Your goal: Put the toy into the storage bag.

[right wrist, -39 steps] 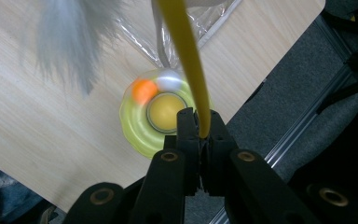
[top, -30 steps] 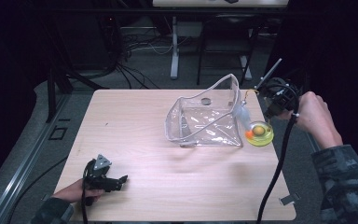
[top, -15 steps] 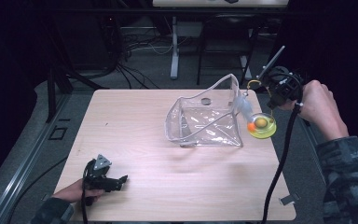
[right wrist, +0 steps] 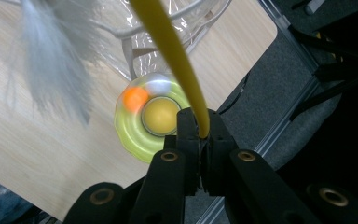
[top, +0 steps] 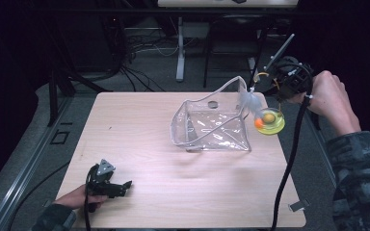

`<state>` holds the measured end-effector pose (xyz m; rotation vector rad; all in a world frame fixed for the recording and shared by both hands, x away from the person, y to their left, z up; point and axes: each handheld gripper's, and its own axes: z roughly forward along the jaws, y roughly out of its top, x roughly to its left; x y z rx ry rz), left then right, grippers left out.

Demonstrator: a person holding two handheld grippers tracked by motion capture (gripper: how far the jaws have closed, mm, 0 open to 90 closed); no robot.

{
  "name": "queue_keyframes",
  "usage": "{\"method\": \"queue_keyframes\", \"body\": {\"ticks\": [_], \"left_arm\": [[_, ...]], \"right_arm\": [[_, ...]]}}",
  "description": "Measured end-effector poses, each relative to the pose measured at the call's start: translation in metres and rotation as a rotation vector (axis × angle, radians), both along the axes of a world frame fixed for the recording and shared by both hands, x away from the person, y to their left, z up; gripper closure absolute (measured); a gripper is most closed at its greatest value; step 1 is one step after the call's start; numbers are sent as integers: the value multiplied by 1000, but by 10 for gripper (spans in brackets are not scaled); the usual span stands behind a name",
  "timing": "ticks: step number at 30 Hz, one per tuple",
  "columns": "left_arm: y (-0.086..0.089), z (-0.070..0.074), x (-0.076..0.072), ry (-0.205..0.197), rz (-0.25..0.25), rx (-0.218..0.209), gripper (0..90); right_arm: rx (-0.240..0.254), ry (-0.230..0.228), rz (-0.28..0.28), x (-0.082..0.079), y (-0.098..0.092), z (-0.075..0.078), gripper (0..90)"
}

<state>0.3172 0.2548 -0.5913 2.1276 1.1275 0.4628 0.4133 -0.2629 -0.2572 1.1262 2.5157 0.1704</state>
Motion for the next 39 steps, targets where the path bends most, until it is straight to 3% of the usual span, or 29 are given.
{"method": "queue_keyframes", "body": {"ticks": [20, 39], "left_arm": [[0, 0, 0, 1, 0, -1, 0], [0, 0, 0, 2, -1, 0, 0]], "right_arm": [[-29, -15, 8, 16, 15, 22, 879], [-33, -75, 12, 31, 35, 47, 879]]}}
